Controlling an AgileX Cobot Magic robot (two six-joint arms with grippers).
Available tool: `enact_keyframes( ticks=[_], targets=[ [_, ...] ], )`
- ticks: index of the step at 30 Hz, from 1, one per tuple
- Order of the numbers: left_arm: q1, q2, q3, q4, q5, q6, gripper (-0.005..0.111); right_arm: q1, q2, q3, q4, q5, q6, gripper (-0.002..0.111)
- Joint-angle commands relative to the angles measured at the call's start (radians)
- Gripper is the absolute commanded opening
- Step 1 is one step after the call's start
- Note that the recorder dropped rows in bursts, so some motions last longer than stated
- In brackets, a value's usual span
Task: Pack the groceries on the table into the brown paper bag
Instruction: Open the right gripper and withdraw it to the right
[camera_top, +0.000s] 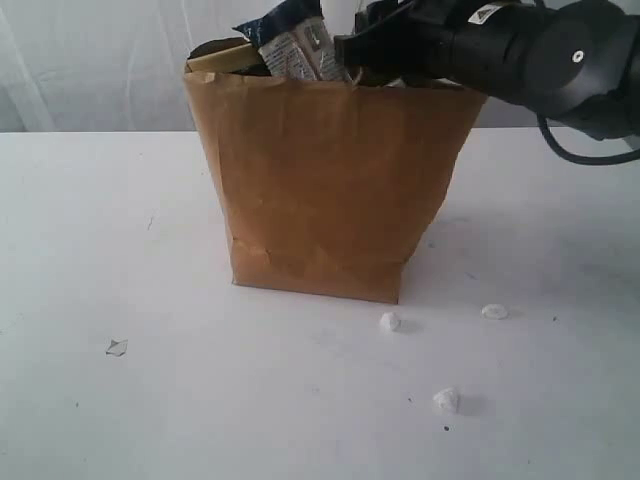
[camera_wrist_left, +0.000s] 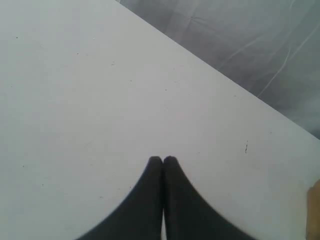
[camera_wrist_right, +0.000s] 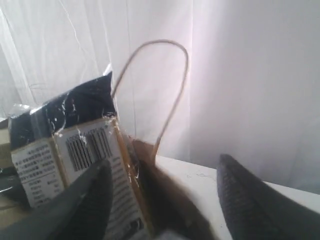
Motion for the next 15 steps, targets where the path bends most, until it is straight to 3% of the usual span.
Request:
enact_keyframes(
  ticks=[1, 10, 15],
  targets=[
    [-0.007, -0.009, 0.002, 0.006, -0.003, -0.001, 0.000, -0.001, -0.007, 0.001, -0.001, 0.007, -0.009, 0.058],
    [-0.007, -0.009, 0.002, 0.006, -0.003, -0.001, 0.000, -0.001, -0.103, 0.001, -0.001, 0.001, -0.019, 0.054],
    [-0.007, -0.009, 0.002, 0.006, -0.003, -0.001, 0.000, -0.042, -0.106, 0.001, 0.002, 0.027, -0.111, 0.029]
  ],
)
